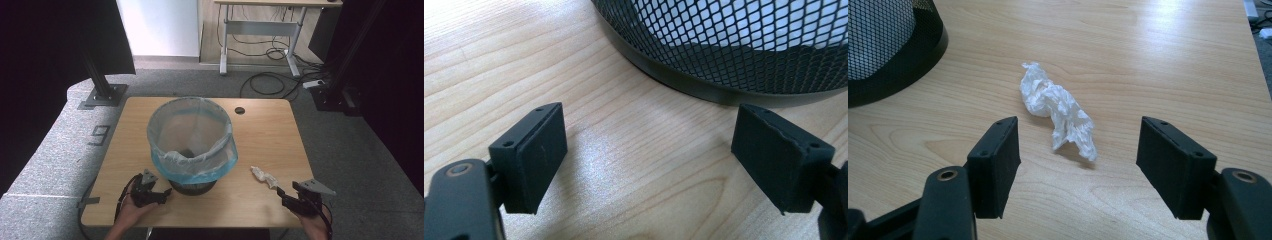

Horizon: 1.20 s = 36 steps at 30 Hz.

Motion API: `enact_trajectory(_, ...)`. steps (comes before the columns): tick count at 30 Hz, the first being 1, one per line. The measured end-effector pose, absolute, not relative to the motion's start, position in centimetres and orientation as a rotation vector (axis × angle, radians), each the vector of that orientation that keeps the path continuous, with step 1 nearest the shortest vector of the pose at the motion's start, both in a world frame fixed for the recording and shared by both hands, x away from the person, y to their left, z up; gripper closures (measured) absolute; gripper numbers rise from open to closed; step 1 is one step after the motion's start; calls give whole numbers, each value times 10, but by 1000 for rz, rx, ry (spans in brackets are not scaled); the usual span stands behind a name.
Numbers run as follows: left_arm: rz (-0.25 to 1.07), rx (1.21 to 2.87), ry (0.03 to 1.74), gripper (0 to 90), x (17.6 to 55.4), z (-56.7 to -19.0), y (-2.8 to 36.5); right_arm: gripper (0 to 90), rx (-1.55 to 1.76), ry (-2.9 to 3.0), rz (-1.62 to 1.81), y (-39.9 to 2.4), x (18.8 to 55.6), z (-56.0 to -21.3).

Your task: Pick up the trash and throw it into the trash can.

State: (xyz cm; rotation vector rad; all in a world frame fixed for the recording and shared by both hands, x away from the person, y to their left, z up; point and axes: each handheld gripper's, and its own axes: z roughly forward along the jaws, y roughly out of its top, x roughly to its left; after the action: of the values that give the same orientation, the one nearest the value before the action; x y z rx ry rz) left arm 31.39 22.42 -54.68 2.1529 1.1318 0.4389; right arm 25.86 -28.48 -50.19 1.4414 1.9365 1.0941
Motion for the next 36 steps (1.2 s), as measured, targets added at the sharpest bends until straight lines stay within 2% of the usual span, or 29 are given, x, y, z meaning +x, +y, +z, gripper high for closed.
enact_trajectory(36, 438, 2153, 1131, 145, 314, -547, 224, 390, 1380, 1971, 1094, -274, 260, -501)
